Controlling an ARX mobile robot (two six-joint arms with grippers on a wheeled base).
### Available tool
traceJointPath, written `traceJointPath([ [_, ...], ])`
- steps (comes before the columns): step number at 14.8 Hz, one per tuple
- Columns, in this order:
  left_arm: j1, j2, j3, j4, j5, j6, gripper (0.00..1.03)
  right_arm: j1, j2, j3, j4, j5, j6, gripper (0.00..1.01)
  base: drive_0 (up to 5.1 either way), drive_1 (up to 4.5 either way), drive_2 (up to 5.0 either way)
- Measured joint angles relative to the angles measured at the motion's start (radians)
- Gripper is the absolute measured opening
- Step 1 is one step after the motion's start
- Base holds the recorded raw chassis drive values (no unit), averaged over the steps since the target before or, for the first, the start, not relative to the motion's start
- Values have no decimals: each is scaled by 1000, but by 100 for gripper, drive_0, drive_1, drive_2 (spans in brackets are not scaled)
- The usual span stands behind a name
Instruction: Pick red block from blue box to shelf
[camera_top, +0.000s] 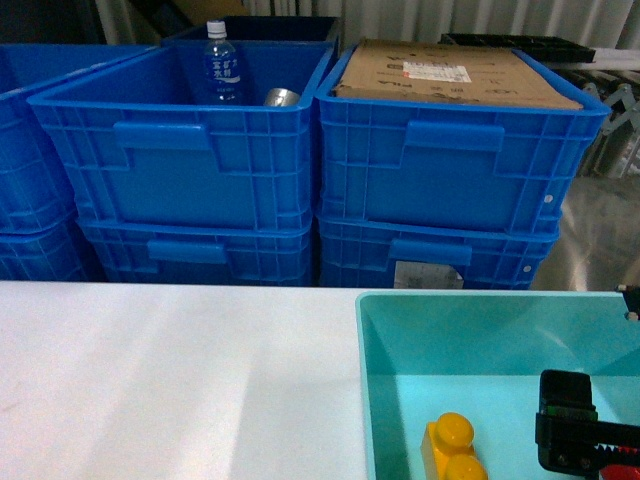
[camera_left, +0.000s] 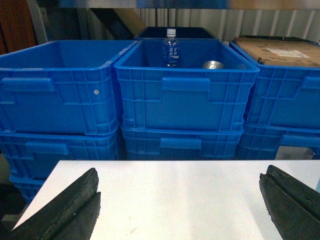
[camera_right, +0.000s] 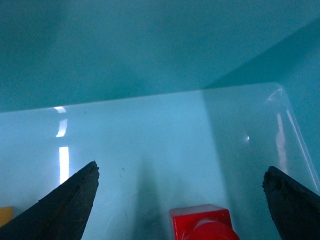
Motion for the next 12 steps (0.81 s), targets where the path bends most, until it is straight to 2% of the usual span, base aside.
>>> traceJointPath([
  [4, 0, 0, 0, 0, 0, 0, 98, 0, 17, -17, 20, 4, 19, 98, 0, 0, 0],
  [7, 0, 0, 0, 0, 0, 0, 98, 29, 57, -9, -8, 30, 47, 98, 0, 0, 0],
  [12, 0, 0, 0, 0, 0, 0, 98, 35, 69, 5, -21, 37, 56, 98, 0, 0, 0],
])
